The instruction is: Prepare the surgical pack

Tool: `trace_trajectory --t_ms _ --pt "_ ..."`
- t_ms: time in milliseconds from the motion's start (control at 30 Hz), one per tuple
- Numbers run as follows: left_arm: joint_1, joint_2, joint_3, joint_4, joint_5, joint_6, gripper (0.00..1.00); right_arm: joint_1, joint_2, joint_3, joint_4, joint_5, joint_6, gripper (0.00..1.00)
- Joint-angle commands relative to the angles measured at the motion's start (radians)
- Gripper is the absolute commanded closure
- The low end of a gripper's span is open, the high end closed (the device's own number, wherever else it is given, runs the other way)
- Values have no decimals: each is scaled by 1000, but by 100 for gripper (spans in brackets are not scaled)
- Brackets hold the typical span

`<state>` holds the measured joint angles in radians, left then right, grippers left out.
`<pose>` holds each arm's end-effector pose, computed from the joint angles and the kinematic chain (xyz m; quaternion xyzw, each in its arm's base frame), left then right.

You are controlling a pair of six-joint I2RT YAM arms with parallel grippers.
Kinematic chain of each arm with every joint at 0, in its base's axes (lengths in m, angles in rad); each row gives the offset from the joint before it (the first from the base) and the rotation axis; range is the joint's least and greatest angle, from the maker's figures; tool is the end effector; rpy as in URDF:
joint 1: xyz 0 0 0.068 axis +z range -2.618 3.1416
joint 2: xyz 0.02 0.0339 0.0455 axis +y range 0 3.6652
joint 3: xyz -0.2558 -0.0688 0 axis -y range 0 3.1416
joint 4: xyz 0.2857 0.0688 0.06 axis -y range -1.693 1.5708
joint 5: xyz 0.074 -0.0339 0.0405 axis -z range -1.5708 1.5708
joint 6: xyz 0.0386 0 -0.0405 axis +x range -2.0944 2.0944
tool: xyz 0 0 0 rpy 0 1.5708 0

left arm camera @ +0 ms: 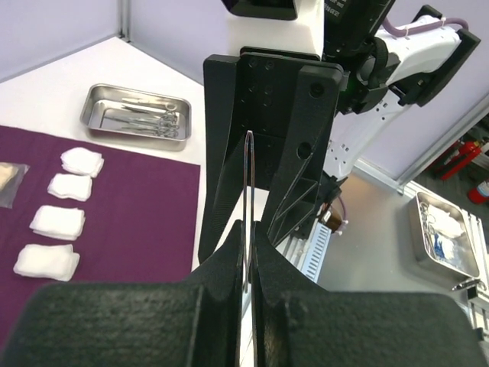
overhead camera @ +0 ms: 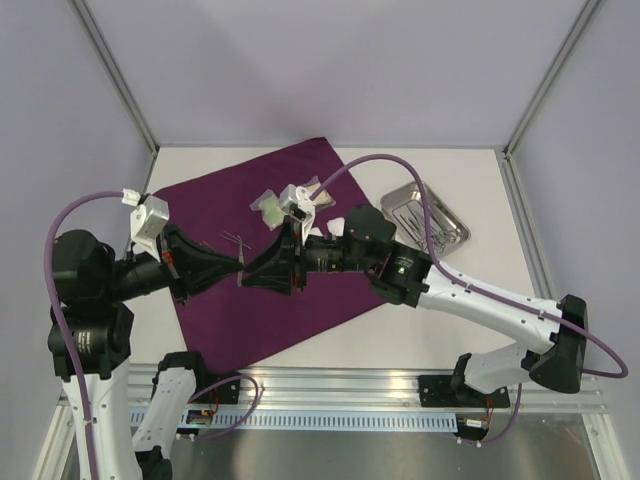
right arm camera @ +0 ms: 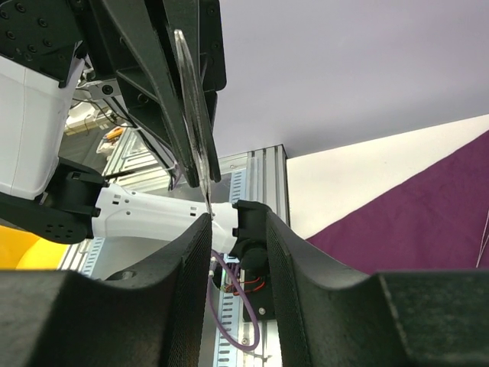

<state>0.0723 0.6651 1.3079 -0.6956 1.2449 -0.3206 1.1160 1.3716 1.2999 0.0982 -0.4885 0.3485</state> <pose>0.1001 -0.0294 0.4861 0.2785 0.6564 -0.4890 0.5024 0.1448 0.3374 0.4065 -0.4141 0.5629 0.5902 0.4042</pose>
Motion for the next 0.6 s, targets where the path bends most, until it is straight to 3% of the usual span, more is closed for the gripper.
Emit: trace_trajectory --t_ms 0,233,333,567 --pt "-2 -1 5 -2 -25 -28 100 4 -23 32 28 26 -8 63" --pt "0 -1 25 -143 -525 -66 100 68 -92 -51 11 387 -88 58" --pt "-2 5 39 -186 -668 -80 100 103 -63 -42 49 470 -86 55" --pt "-2 2 34 -180 -641 -110 100 113 61 70 38 475 -19 53"
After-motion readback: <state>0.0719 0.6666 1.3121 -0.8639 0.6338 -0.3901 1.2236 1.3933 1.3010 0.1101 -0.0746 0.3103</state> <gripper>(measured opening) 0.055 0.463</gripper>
